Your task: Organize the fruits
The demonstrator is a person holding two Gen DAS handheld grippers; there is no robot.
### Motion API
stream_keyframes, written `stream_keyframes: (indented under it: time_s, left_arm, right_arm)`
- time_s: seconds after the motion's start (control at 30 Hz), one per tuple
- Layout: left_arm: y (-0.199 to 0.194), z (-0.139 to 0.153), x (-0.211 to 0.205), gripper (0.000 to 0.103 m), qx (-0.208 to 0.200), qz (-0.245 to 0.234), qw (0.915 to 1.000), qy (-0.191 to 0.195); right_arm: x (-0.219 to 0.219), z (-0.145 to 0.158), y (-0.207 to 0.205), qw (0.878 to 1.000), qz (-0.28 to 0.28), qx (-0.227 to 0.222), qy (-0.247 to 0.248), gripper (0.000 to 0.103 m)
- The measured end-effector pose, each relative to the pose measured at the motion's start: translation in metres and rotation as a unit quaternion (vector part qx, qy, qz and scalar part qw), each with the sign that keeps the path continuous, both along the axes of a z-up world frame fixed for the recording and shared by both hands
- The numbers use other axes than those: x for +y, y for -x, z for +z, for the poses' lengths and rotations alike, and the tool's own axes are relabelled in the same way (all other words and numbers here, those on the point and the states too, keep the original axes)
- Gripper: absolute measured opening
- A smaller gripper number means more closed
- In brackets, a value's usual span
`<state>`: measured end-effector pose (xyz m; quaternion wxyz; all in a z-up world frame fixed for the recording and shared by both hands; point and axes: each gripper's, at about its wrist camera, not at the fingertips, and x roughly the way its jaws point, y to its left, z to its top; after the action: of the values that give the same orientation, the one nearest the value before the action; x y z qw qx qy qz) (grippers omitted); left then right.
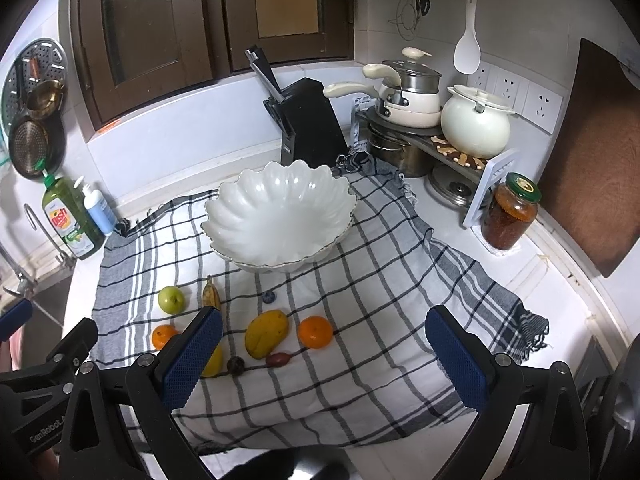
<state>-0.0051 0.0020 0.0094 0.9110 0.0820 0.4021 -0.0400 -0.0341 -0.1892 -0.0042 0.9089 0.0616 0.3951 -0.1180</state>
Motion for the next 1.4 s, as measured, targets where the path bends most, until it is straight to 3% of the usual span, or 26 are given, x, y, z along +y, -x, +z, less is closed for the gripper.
stream_keyframes:
  time_s: [0.9, 1.4]
  left_arm:
    - [-0.008, 0.002, 0.000, 0.103, 0.013, 0.000, 0.9999, 0.003]
    - [-0.022, -0.037, 0.014, 0.103, 0.023, 0.012, 0.9996, -0.008]
  right_arm:
    - [-0.003, -0.002, -0.007, 1.000, 0.007, 0.008, -0.004, 0.102]
    - [0.015, -0.035, -0.026, 1.000, 0.024, 0.011, 0.003, 0.103]
